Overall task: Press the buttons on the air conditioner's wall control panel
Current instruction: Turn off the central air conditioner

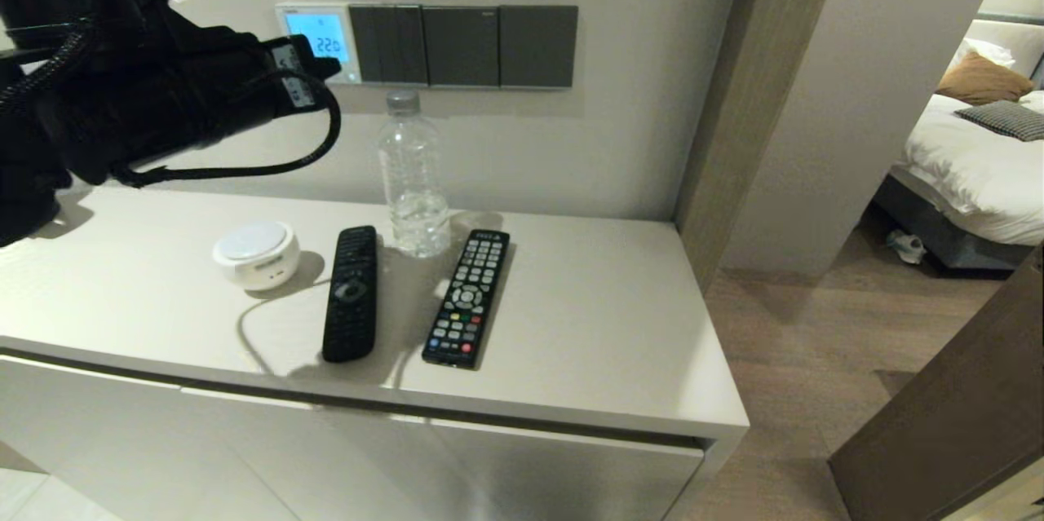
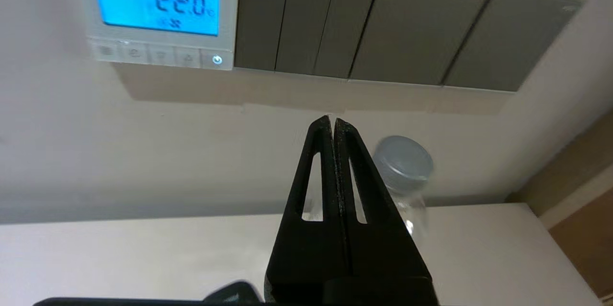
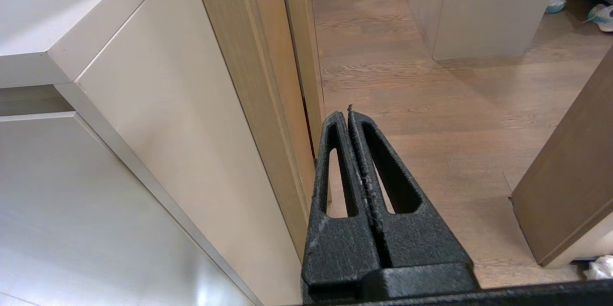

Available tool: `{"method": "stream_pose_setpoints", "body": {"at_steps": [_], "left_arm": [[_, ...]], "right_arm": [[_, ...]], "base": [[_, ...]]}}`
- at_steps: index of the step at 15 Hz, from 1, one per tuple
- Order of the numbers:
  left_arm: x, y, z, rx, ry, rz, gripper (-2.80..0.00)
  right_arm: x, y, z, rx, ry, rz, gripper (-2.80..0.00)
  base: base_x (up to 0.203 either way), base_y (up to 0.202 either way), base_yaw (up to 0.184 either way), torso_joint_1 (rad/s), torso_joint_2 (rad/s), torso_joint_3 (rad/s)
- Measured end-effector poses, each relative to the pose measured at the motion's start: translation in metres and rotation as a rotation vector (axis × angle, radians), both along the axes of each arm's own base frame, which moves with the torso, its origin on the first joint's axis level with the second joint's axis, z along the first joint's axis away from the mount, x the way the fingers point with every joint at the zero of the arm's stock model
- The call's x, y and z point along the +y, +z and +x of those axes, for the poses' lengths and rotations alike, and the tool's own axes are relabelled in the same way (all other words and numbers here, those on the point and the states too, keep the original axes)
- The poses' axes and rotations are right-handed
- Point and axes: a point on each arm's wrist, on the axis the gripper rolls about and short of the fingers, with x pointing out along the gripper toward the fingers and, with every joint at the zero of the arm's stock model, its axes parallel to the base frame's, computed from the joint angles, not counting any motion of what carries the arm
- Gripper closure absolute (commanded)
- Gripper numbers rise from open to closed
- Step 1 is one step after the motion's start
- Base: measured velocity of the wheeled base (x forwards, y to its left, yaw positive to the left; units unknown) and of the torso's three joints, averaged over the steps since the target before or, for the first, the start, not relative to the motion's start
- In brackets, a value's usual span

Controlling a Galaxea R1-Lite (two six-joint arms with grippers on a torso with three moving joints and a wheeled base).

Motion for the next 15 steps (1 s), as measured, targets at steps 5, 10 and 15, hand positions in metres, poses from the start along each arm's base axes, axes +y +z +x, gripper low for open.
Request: {"method": "stream_pose_setpoints", "body": {"at_steps": [5, 10, 15], "left_arm": [[-0.012, -0.021, 0.035, 0.052, -0.003, 0.016, 0.0], [-0.011, -0.024, 0.05, 0.018, 0.025, 0.0, 0.0], [0.001, -0.022, 0.062, 0.005, 0.09, -0.006, 0.0]], "right_arm": [[0.0, 0.0, 0.0, 0.0, 0.0, 0.0, 0.0], [0.0, 0.0, 0.0, 0.0, 0.0, 0.0, 0.0], [0.0, 0.0, 0.0, 0.0, 0.0, 0.0, 0.0]], "base": [[0.0, 0.0, 0.0, 0.0, 0.0, 0.0], [0.0, 0.0, 0.0, 0.0, 0.0, 0.0], [0.0, 0.0, 0.0, 0.0, 0.0, 0.0]]}}
